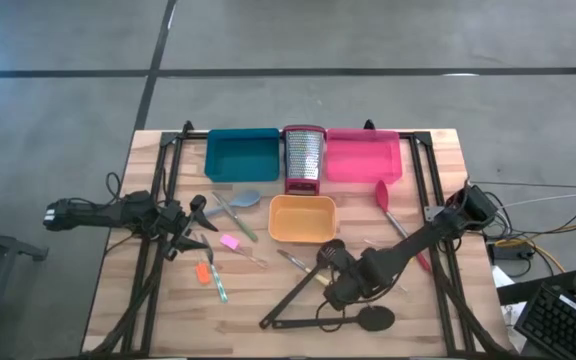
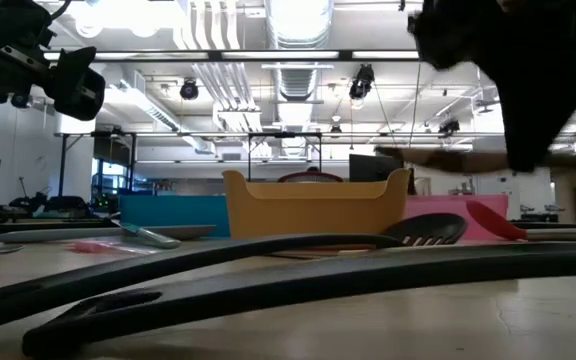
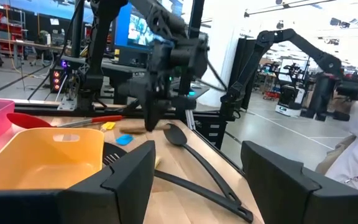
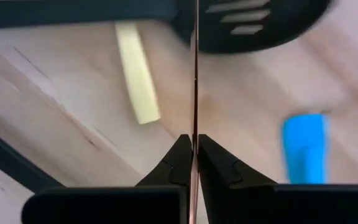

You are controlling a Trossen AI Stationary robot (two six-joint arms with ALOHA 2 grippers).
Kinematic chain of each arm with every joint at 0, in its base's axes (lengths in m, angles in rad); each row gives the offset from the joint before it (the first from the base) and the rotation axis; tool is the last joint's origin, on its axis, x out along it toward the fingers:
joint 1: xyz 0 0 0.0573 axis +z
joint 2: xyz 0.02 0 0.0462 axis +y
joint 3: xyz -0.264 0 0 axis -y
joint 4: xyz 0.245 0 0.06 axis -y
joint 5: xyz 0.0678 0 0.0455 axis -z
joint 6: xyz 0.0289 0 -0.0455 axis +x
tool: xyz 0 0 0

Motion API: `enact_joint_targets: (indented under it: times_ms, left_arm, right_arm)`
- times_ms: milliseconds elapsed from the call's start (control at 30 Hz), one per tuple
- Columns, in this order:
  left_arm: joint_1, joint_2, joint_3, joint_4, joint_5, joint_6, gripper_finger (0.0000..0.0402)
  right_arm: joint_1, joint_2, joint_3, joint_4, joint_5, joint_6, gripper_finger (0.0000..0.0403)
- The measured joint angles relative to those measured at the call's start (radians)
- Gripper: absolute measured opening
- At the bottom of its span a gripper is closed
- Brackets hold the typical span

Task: Pick & Place Kitchen Items
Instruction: Put the bronze table knife into the blue bin

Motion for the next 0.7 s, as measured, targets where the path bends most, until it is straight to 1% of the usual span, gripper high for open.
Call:
enact_joint_targets:
  times_ms: [200,300,433,500,600,700]
  left_arm:
    - [0.0,0.0,0.0,-0.001,0.0,-0.009,0.0243]
    - [0.0,0.0,0.0,-0.005,0.0,-0.071,0.0243]
    - [0.0,0.0,0.0,-0.006,0.0,-0.085,0.0243]
    - [0.0,0.0,0.0,-0.006,0.0,-0.085,0.0243]
    - [0.0,0.0,0.0,-0.006,0.0,-0.085,0.0243]
    - [0.0,0.0,0.0,-0.006,0.0,-0.086,0.0243]
  right_arm:
    - [-0.001,-0.005,0.098,-0.11,0.12,-0.082,0.0008]
    - [-0.001,-0.005,0.125,-0.115,0.186,-0.142,0.0008]
    - [-0.002,-0.006,0.144,-0.118,0.222,-0.199,0.0008]
    - [-0.002,-0.006,0.148,-0.12,0.262,-0.216,0.0008]
    - [0.005,-0.006,0.156,-0.119,0.36,-0.259,0.0008]
    - [0.016,-0.006,0.156,-0.116,0.517,-0.31,0.0008]
